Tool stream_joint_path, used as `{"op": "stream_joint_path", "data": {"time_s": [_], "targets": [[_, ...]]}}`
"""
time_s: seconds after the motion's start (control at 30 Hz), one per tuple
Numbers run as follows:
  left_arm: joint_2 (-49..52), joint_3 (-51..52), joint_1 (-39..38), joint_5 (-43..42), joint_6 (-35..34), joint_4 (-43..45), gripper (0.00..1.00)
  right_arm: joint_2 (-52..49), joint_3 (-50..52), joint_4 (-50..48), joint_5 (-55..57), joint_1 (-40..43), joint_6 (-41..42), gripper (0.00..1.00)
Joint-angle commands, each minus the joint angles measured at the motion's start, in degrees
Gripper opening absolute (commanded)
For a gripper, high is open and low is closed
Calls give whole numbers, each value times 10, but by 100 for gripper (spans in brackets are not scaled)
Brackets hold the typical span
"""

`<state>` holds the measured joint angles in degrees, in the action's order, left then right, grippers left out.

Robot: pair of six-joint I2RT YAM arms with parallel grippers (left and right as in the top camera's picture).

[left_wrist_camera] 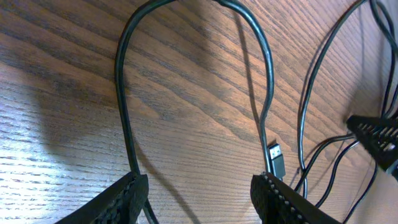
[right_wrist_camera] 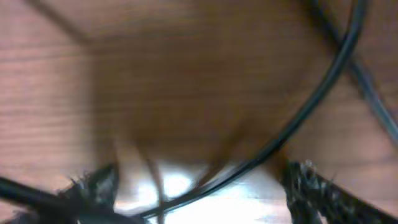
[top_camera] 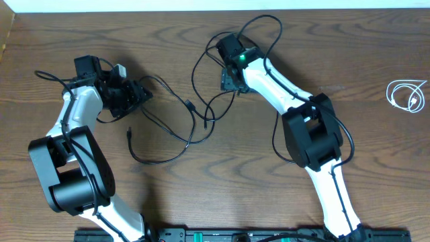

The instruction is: Untangle cables

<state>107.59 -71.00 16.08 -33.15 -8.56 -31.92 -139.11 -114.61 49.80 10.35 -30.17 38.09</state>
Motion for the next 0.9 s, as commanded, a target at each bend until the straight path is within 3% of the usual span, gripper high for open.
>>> {"op": "stream_joint_path", "data": {"time_s": [0.0, 0.2, 0.5, 0.73, 0.87], "targets": [[6, -3, 2, -8, 4, -1, 59, -22, 0, -1, 20, 9, 63, 72], [6, -3, 2, -8, 4, -1, 59, -34, 0, -8, 36, 10, 67, 46], [6, -3, 2, -8, 4, -1, 59, -36, 0, -7, 90, 10, 67, 52], [6, -3, 2, -8, 4, -1, 59, -37, 0, -16, 93, 10, 92, 40], [6, -3, 2, -8, 4, -1, 59, -42, 0, -12, 90, 13, 116, 38]]}}
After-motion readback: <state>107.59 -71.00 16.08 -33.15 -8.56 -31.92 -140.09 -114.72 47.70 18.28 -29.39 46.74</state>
